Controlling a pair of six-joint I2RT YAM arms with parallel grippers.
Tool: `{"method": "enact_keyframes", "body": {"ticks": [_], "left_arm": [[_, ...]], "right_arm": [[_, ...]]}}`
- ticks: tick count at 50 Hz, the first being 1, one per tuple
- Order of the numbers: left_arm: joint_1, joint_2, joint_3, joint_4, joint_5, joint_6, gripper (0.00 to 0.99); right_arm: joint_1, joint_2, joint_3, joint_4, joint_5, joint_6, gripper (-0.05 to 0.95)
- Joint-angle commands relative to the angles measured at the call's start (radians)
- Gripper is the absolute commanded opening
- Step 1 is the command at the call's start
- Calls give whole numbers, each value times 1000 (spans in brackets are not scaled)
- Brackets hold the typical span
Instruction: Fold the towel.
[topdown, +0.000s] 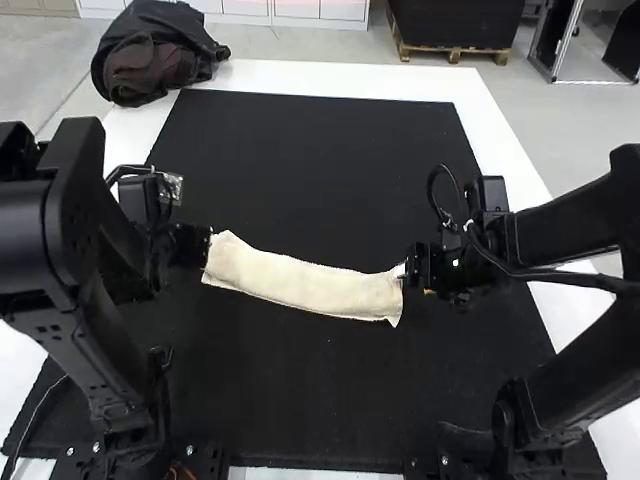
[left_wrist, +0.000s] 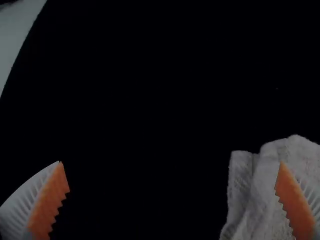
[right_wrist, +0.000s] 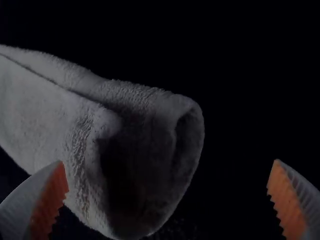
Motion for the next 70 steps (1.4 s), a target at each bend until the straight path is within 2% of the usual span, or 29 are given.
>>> {"method": "enact_keyframes", "body": {"ticks": [1, 15, 27, 41, 70], "left_arm": [[26, -39, 34, 9, -24, -45, 966], [61, -144, 92, -95, -14, -45, 966], [56, -245, 126, -172, -7, -68, 966], [59, -286, 131, -241, -4, -67, 966], [62, -431, 122, -358, 22, -79, 966]], "right_arm": [[-4, 2, 6, -4, -30, -23, 915], [23, 41, 7, -1, -29, -21, 913], [68, 94, 26, 27, -9, -21, 908], [116, 137, 52, 81, 17, 5, 908], [122, 249, 84, 159, 39, 8, 908]]}}
